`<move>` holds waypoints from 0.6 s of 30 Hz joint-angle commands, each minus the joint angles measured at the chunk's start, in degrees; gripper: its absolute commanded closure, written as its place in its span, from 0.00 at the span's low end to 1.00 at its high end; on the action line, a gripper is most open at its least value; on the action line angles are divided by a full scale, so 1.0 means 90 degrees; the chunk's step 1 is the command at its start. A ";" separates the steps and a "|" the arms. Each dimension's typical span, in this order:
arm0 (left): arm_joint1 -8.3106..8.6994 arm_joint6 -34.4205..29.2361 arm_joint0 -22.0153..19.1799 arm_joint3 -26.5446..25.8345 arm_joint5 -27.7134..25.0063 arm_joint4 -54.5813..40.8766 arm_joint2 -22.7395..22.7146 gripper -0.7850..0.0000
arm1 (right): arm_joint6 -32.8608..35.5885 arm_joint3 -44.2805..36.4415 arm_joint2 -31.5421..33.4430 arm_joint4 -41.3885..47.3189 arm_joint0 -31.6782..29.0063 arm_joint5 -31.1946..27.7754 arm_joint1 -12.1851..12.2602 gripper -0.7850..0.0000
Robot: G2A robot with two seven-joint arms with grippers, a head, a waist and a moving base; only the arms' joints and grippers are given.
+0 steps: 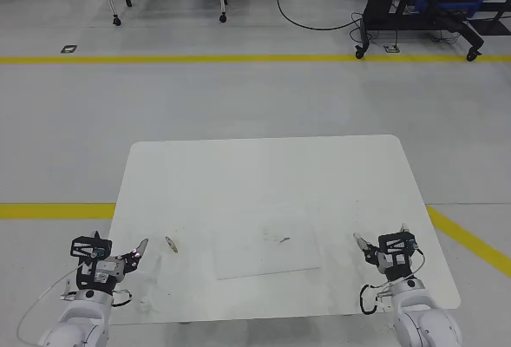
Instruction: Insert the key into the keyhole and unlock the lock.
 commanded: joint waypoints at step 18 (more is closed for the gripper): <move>0.0000 0.0000 0.0000 0.0000 0.0000 0.0000 0.0000 0.00 | 0.0364 0.0056 -0.1550 -0.1343 0.0473 -0.0974 -0.0068 0.00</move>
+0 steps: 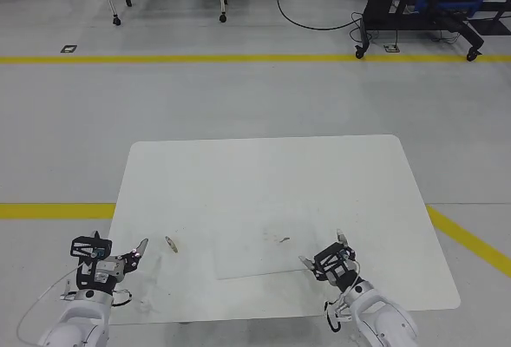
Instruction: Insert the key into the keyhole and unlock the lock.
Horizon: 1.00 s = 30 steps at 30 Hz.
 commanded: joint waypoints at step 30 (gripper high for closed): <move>0.0000 0.0000 0.0000 0.0000 0.0000 0.0000 0.0000 0.00 | 0.1945 0.1776 -0.1020 0.0721 0.2867 -0.3541 -0.0001 0.47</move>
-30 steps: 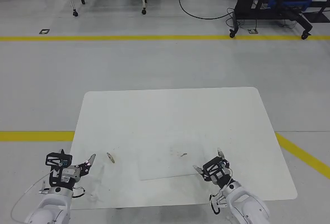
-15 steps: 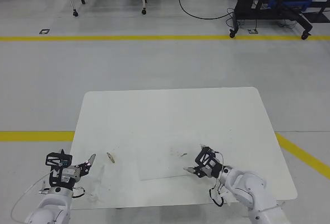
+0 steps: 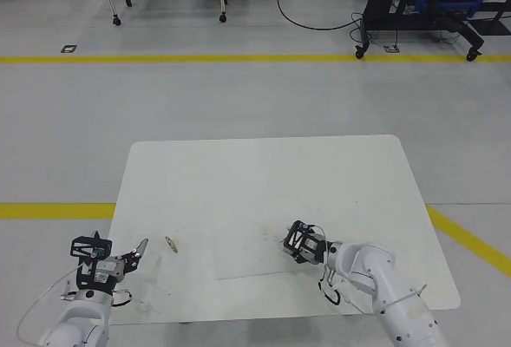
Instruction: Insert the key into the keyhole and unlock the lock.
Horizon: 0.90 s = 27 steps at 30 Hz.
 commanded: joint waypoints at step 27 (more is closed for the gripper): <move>0.0000 0.0000 0.0000 0.0000 0.0000 0.0000 0.0000 0.00 | -0.0136 -0.0516 0.0611 0.0009 -0.0434 -0.0307 0.0244 1.00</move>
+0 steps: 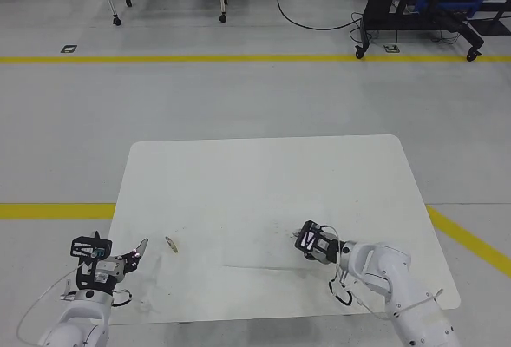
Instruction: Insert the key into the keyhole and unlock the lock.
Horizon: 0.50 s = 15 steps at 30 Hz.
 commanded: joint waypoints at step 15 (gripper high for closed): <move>-0.0001 0.0018 -0.0003 -0.0004 0.0016 -0.0021 -0.0014 0.00 | 0.0331 -0.0103 0.0039 -0.0028 -0.0093 0.0323 0.0020 1.00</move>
